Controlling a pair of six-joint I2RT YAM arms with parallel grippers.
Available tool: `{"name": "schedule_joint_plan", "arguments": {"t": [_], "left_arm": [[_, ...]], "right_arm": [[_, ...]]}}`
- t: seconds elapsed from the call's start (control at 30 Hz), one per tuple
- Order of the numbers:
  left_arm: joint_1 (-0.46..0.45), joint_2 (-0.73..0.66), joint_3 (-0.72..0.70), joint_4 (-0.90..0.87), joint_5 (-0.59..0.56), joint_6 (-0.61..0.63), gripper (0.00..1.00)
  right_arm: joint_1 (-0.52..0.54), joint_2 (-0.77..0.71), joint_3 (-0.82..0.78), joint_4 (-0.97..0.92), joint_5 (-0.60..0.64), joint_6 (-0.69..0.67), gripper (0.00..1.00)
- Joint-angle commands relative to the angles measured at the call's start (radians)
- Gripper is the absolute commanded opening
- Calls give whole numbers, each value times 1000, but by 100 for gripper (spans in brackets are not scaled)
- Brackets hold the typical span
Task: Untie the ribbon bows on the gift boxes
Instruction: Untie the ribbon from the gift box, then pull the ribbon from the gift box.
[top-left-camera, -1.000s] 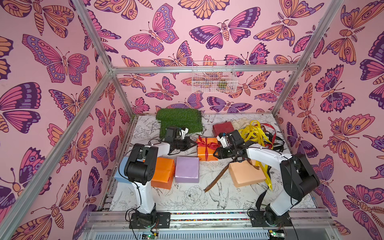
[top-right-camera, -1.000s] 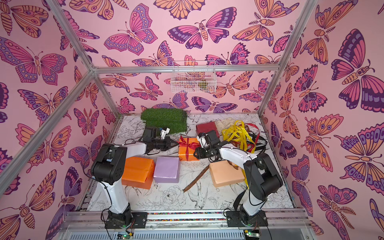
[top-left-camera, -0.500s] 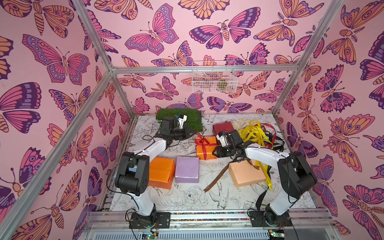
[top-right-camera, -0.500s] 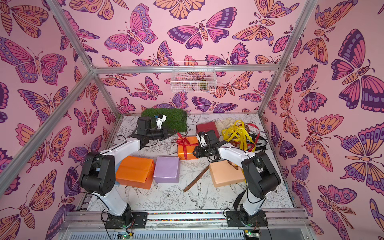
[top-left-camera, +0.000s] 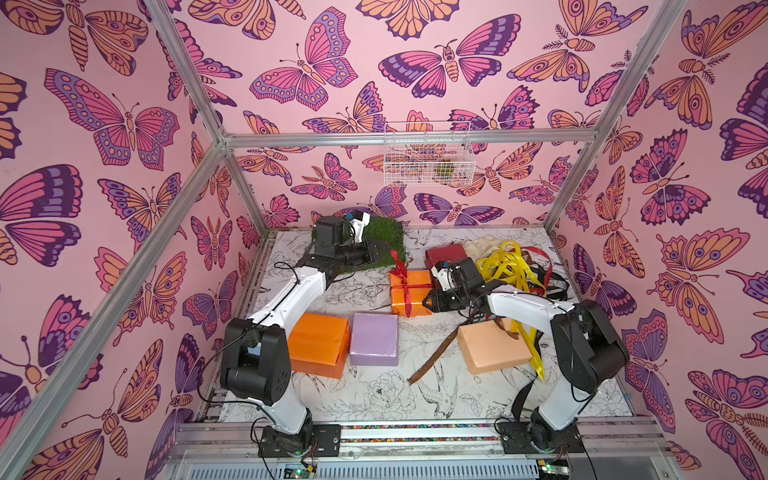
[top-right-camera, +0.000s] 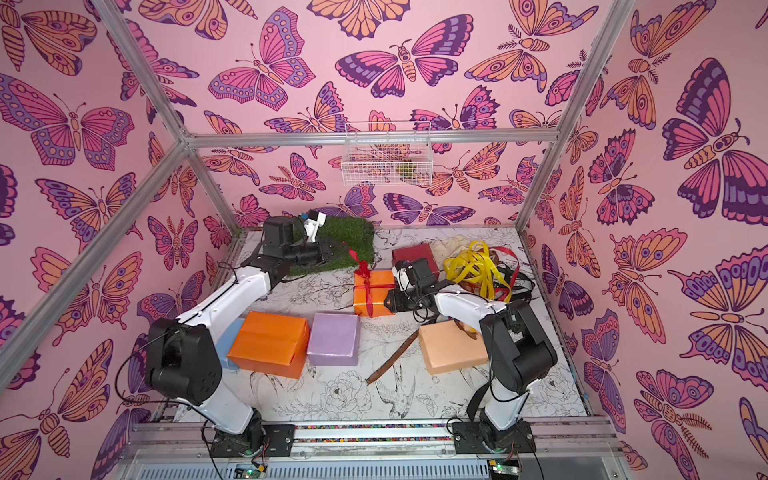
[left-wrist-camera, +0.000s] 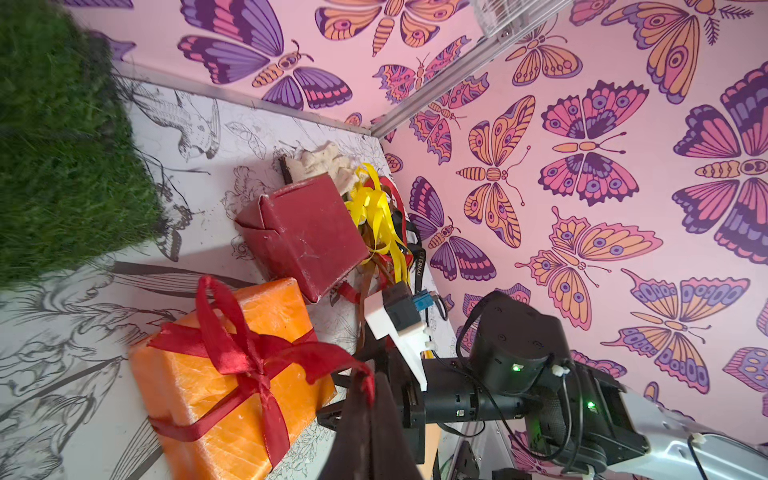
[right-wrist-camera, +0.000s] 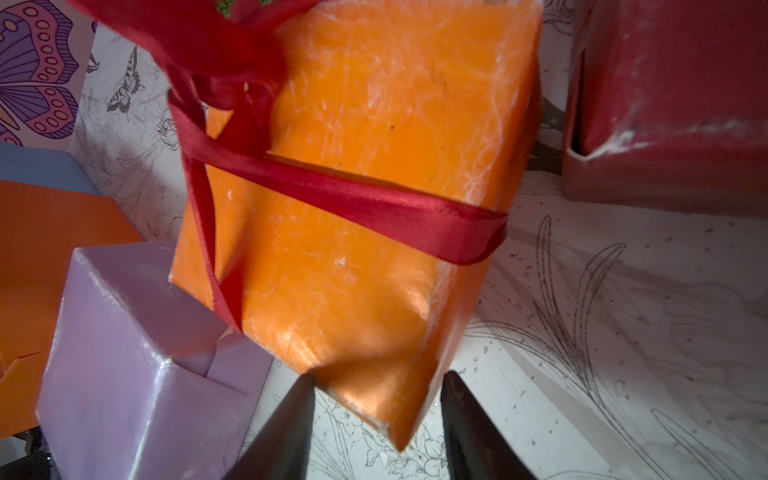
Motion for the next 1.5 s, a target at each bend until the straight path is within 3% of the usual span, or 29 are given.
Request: {"name": "schedule_joint_plan", "arguments": {"t": [0.0,0.3,0.5,0.73,0.8,0.83,0.93,0.97,1.07,1.3,1.4,1.47], "left_arm": [[-12,-92,61,-125,-115,100,0],[-12,-236,115,-245,-214,175,0],[5,-349,50,-310,-451,241,0],[65,-311,-29,-344,-536,214,1],[85,-287,-50,-342,-547,196,7],[96,-274,-58,-340,-545,192,17],[112,-242,-78,-333,-518,192,67],[111,-234,-87,-323,-503,193,77],[110,-210,-108,-298,-450,171,88],[29,-196,-214,-254,-402,158,88],[-21,-170,-262,-198,-388,134,81],[-41,-135,-266,-168,-356,122,71]], "right_arm": [[6,-2,10,-16,22,-13,51],[6,-12,14,-29,30,-25,50],[4,-36,58,-140,84,-146,50],[5,-30,171,-253,90,-266,51],[6,-23,195,-257,77,-271,50],[5,-18,206,-254,63,-271,51],[4,-2,236,-235,0,-288,51],[5,9,250,-230,-21,-308,50],[6,59,318,-258,-56,-393,47],[4,161,449,-329,-19,-573,46],[4,208,501,-373,-20,-637,46],[2,237,536,-410,-13,-658,45]]}}
